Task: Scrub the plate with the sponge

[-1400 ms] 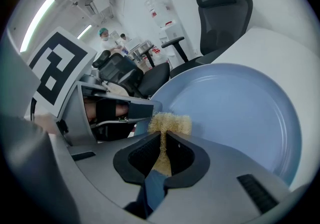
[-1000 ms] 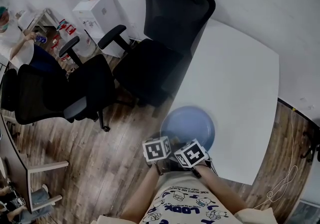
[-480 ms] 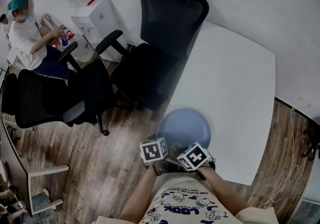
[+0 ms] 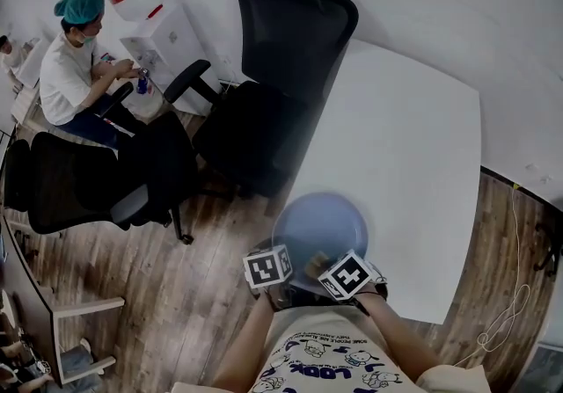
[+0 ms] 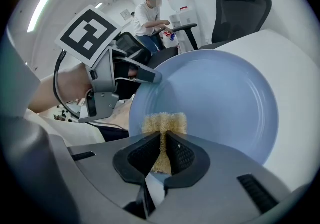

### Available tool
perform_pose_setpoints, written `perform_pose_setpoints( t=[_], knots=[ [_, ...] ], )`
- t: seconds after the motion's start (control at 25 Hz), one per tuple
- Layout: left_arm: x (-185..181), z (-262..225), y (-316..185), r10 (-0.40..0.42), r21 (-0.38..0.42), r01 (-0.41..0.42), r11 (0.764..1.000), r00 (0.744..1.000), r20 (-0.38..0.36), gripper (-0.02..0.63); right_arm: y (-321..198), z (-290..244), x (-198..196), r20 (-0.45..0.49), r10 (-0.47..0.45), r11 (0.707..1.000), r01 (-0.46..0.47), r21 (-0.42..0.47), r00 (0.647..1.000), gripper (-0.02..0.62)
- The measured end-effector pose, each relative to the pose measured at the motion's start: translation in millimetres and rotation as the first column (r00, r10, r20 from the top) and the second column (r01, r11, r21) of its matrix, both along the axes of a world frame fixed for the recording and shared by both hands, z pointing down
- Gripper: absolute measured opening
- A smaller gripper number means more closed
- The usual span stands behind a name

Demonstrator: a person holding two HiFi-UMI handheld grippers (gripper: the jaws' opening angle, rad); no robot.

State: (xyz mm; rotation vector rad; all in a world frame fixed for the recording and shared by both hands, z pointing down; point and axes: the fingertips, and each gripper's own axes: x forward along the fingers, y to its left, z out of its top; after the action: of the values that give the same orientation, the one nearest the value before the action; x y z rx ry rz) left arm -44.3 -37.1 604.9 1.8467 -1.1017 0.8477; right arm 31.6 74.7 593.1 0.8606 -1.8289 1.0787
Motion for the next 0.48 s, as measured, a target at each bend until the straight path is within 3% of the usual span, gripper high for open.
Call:
perform_pose_setpoints(
  t=[0.48],
  knots=[
    [2, 0, 1, 0.012, 0.001, -0.012, 1.0, 1.0, -0.001, 0.037, 0, -1, 33, -0.068, -0.003, 1.0, 0.001, -0.019, 0.998, 0.046]
  ],
)
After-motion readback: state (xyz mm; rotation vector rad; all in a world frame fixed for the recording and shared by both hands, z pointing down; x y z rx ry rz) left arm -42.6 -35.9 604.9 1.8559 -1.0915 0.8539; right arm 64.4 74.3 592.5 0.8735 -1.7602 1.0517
